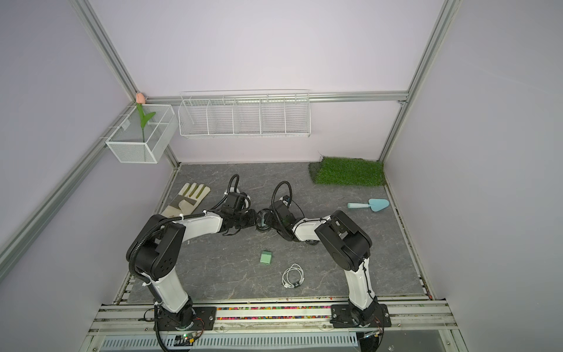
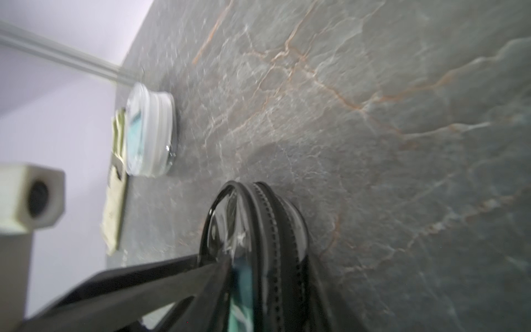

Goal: Pack away charging kits
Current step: Close the storage bag at the center of the board.

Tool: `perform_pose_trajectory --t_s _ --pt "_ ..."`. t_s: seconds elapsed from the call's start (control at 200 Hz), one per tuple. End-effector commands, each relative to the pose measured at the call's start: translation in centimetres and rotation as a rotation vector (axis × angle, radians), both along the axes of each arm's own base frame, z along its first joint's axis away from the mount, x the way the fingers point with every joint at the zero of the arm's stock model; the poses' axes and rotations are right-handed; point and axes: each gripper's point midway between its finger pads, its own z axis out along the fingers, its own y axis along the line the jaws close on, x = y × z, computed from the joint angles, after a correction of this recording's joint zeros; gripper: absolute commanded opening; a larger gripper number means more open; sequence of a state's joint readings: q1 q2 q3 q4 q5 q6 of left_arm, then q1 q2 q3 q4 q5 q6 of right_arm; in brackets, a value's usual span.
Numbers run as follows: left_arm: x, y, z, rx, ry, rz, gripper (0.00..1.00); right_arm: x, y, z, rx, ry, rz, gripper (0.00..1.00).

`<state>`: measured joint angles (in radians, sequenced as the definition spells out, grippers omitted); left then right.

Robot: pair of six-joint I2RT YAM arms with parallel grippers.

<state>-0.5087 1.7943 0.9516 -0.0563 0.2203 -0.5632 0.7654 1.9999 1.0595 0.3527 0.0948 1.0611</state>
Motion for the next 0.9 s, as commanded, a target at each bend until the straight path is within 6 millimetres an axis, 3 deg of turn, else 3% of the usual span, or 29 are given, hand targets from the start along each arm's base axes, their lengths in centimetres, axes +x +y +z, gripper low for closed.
perform_pose_trajectory --t_s 0.0,0.25,0.465,0.7,0.895 --pt "-1.5 -1.2 0.8 -0.038 0.016 -0.057 0.46 -3.2 0.0 -3.7 -0.049 0.112 0.067 0.30" --pt "-1.7 -0.4 3.1 -0.118 -0.031 -0.040 0.63 -3.3 -0.1 -3.5 -0.023 0.079 0.082 0.21" --pt "-1.7 1.0 4.7 -0.174 -0.066 -0.005 0.66 -3.0 0.4 0.0 0.037 -0.015 0.106 0.14" --pt "-2.0 2.7 9.0 -0.282 -0.182 0.035 0.70 -3.1 0.1 4.2 0.069 -0.101 0.119 0.08" --pt "-2.7 3.8 11.6 -0.317 -0.267 0.059 0.71 -3.3 0.0 5.7 0.083 -0.124 0.129 0.07"
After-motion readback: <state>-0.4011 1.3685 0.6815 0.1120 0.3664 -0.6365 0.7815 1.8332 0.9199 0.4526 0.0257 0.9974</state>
